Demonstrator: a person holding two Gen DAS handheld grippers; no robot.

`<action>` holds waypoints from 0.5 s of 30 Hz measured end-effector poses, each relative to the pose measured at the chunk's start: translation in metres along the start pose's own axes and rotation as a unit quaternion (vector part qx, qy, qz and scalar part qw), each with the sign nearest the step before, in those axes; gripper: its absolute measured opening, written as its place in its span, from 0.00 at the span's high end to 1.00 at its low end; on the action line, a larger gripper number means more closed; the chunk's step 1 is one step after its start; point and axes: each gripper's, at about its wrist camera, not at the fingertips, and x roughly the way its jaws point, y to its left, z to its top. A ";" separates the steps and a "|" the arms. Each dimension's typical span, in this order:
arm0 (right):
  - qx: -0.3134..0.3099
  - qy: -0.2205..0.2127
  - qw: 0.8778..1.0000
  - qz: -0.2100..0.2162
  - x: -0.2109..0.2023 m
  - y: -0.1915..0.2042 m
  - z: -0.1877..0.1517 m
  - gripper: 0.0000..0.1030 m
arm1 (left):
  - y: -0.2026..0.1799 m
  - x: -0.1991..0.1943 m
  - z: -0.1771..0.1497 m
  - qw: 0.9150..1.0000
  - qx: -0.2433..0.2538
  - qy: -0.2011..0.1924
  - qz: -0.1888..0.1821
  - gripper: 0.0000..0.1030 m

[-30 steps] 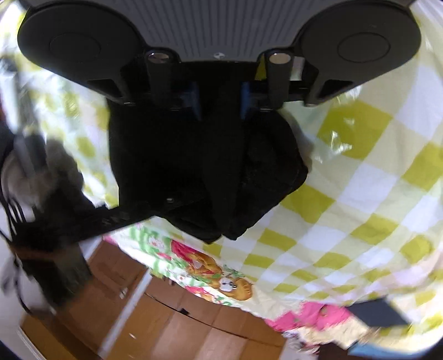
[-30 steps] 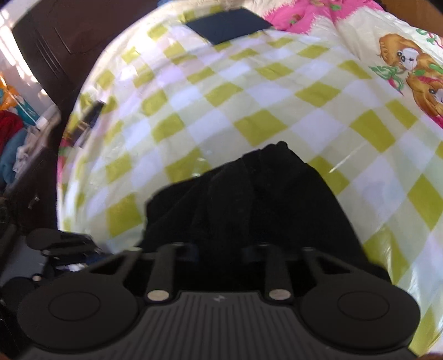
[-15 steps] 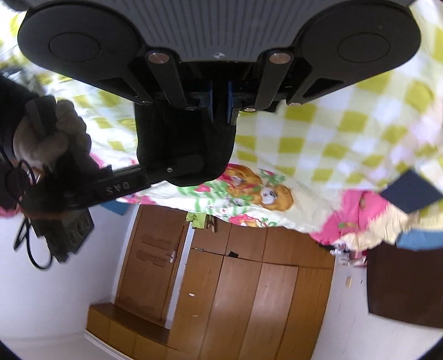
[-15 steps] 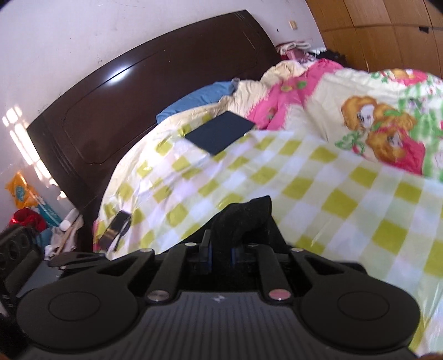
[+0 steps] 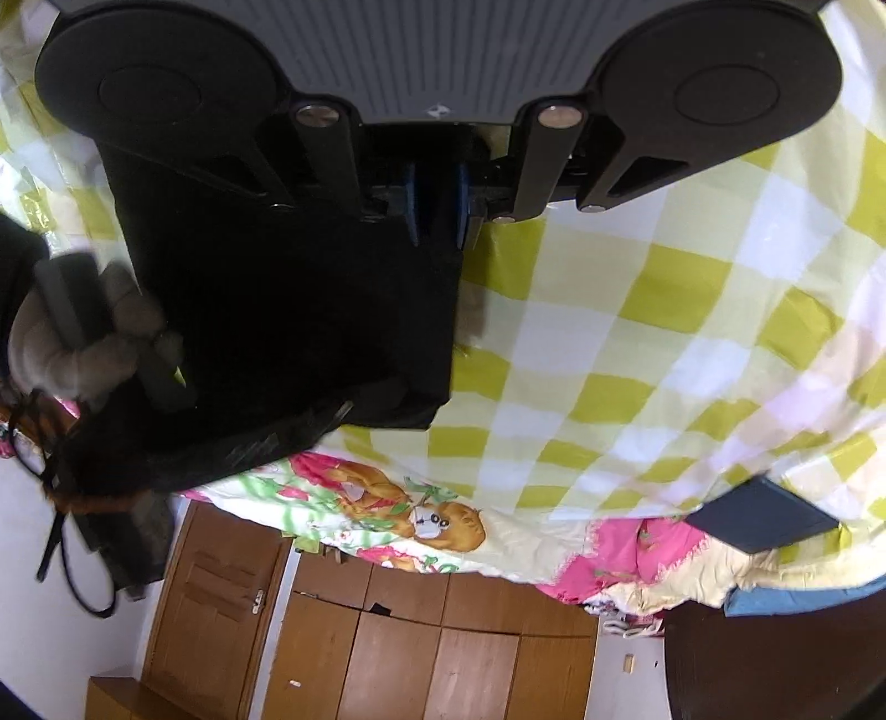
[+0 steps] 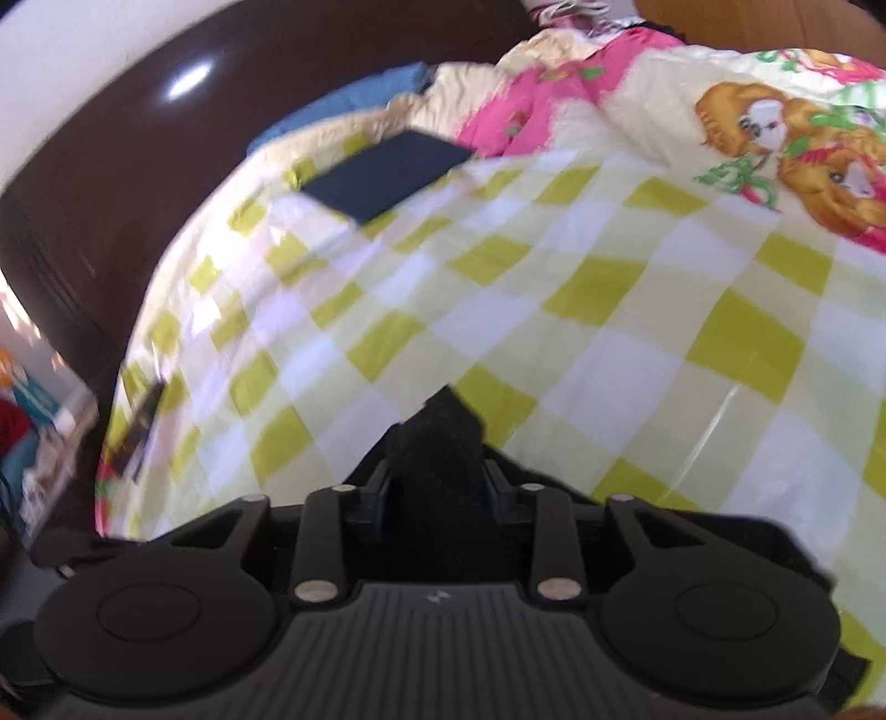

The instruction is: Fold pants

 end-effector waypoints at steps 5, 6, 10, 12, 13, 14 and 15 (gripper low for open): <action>0.061 -0.127 0.989 -0.038 -0.091 -0.015 0.010 0.40 | -0.002 -0.014 0.007 0.999 0.027 -0.007 0.039 0.71; 0.045 -0.133 0.990 -0.033 -0.102 -0.010 0.005 0.40 | -0.004 -0.020 0.010 0.998 0.034 -0.019 0.043 0.71; -0.076 -0.107 0.989 -0.063 -0.102 0.028 -0.022 0.43 | -0.025 -0.023 0.030 0.995 0.079 -0.062 0.016 0.71; -0.061 -0.057 0.993 -0.087 -0.082 0.018 -0.035 0.43 | -0.037 -0.007 0.036 0.992 0.105 -0.064 -0.006 0.71; -0.041 -0.021 0.993 -0.111 -0.069 0.003 -0.042 0.50 | -0.041 0.002 0.036 0.992 0.111 -0.059 -0.021 0.71; -0.022 0.004 0.989 -0.145 -0.060 -0.014 -0.049 0.71 | -0.045 0.015 0.035 0.992 0.114 -0.045 -0.031 0.71; 0.015 0.022 0.985 -0.172 -0.056 -0.033 -0.057 0.85 | -0.047 0.030 0.032 0.993 0.116 -0.021 -0.033 0.71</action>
